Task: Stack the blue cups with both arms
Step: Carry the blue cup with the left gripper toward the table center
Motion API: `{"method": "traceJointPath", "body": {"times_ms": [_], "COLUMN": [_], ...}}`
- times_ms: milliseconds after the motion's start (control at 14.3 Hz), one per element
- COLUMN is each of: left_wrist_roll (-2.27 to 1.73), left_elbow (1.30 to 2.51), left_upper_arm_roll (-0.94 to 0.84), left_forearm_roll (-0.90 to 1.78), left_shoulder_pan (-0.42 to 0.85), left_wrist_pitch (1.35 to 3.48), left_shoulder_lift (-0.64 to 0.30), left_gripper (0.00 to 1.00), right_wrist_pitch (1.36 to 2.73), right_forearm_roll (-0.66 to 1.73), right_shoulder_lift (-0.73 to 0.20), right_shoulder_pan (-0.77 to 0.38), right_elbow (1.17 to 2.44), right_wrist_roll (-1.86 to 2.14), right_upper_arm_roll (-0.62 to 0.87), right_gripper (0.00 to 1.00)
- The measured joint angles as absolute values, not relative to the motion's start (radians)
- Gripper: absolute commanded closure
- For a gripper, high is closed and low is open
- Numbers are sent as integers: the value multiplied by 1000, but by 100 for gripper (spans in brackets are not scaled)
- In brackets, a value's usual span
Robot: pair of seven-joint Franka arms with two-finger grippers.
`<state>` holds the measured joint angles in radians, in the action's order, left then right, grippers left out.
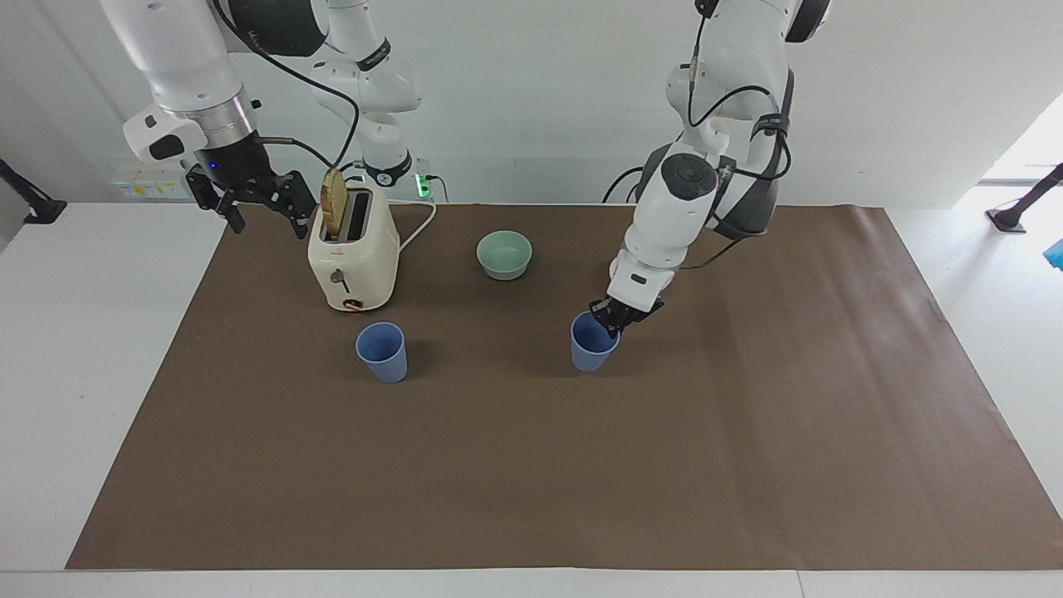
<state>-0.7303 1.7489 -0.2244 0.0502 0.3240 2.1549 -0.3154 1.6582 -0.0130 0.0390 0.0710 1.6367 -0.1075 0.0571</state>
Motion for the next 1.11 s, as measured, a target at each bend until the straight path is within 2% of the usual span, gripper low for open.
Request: {"method": "traceJointPath", "body": {"times_ms": [697,767,836,906,1115], "left_wrist_roll": [-730,-730,-730,-730,-730], "left_elbow": [1751,1751,1751,1751,1748], "left_upper_arm_roll": [-224,-224,-224,-224,-223], "left_forearm_roll": [50,50,49,45,18], "left_shoulder_pan": [349,349,349,349,349], "left_wrist_pitch": [2204,2207,2209,2210,2207], "left_shoulder_lift": [-356,-358,-358,-358,-357], "left_gripper": [100,88,36,0,0], "right_wrist_pitch": [1658,1658,1658,1658,1658], "right_forearm_roll": [-13,-13,-13,-13,-13], "right_shoulder_lift": [39,39,39,39,39], "right_shoulder_pan": [71,71,71,71,71], "right_elbow": [1637,1637,1637,1637,1637], "right_wrist_roll": [-107,-107,-107,-107,-107], "right_upper_arm_roll": [58,58,58,58,58], "right_gripper": [0,0,0,0,0]}}
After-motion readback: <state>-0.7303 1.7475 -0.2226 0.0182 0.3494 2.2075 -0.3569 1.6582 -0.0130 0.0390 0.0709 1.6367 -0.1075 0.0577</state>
